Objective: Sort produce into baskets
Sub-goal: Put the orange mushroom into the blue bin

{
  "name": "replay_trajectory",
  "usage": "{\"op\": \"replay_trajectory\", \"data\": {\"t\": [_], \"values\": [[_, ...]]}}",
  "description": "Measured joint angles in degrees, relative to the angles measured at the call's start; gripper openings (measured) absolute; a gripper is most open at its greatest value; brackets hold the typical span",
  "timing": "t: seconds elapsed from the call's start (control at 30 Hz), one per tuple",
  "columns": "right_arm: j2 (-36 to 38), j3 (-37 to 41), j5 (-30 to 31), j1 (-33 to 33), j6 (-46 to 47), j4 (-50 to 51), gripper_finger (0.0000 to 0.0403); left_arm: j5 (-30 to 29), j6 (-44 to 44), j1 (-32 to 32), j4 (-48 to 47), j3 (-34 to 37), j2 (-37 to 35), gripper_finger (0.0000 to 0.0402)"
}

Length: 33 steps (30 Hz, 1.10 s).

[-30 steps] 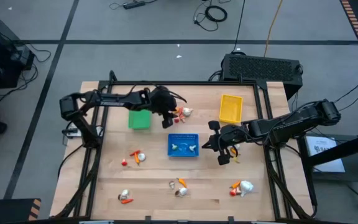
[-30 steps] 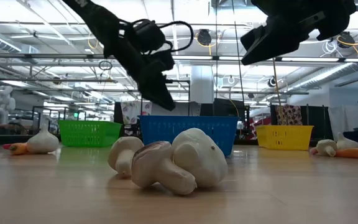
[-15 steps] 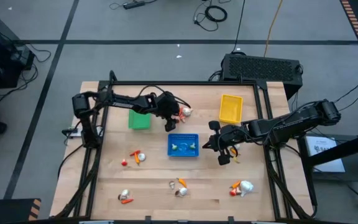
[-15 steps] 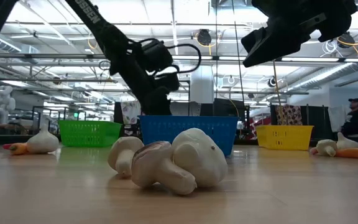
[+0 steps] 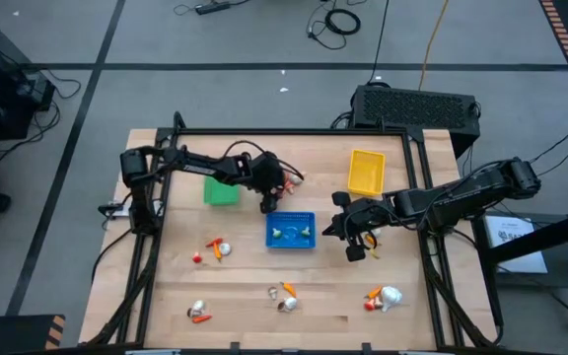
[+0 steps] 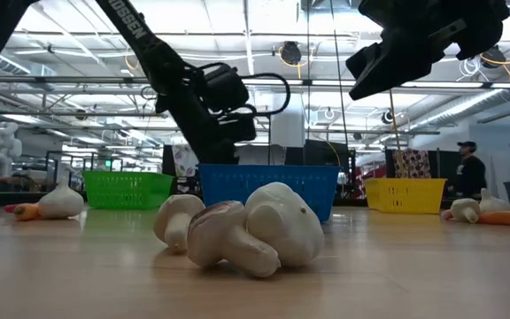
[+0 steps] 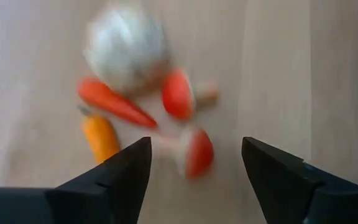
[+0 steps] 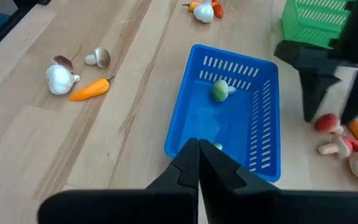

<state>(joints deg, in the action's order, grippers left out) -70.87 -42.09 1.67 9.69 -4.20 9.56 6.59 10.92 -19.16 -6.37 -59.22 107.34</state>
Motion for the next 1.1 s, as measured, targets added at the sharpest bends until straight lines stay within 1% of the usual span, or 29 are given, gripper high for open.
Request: {"op": "replay_trajectory", "data": {"t": [0.07, 0.2, 0.53, 0.6, 0.73, 0.97, 1.1], "values": [[0.0, 0.0, 0.0, 0.0, 0.11, 0.05, 0.0, 0.05, 0.11, 0.43, 2.07, -0.2, 0.85, 0.0239], [0.0, 0.0, 0.0, 0.0, 0.11, 0.16, 0.0, 0.07, 0.09, 0.7, 2.09, -0.1, 1.23, 0.0226], [0.0, 0.0, 0.0, 0.0, 0.11, 0.14, 0.0, 0.08, 0.0, 0.7, 2.41, -0.13, 1.28, 0.0222], [0.0, 0.0, 0.0, 0.0, 0.11, 0.14, 0.0, 0.07, -0.07, 0.7, 2.38, -0.13, 1.28, 0.0215], [0.0, 0.0, 0.0, 0.0, 0.11, 0.14, 0.0, -0.01, -0.5, 0.7, 2.36, -0.13, 1.28, 0.0184], [0.0, 0.0, 0.0, 0.04, 0.54, 0.14, 0.0, -2.56, -3.08, 0.7, 2.38, -0.13, 1.28, 0.0119], [0.0, 0.0, 0.0, 0.04, 0.56, 0.14, 0.0, -2.77, -3.13, 0.7, 1.86, -0.13, 0.84, 0.0092]]}}
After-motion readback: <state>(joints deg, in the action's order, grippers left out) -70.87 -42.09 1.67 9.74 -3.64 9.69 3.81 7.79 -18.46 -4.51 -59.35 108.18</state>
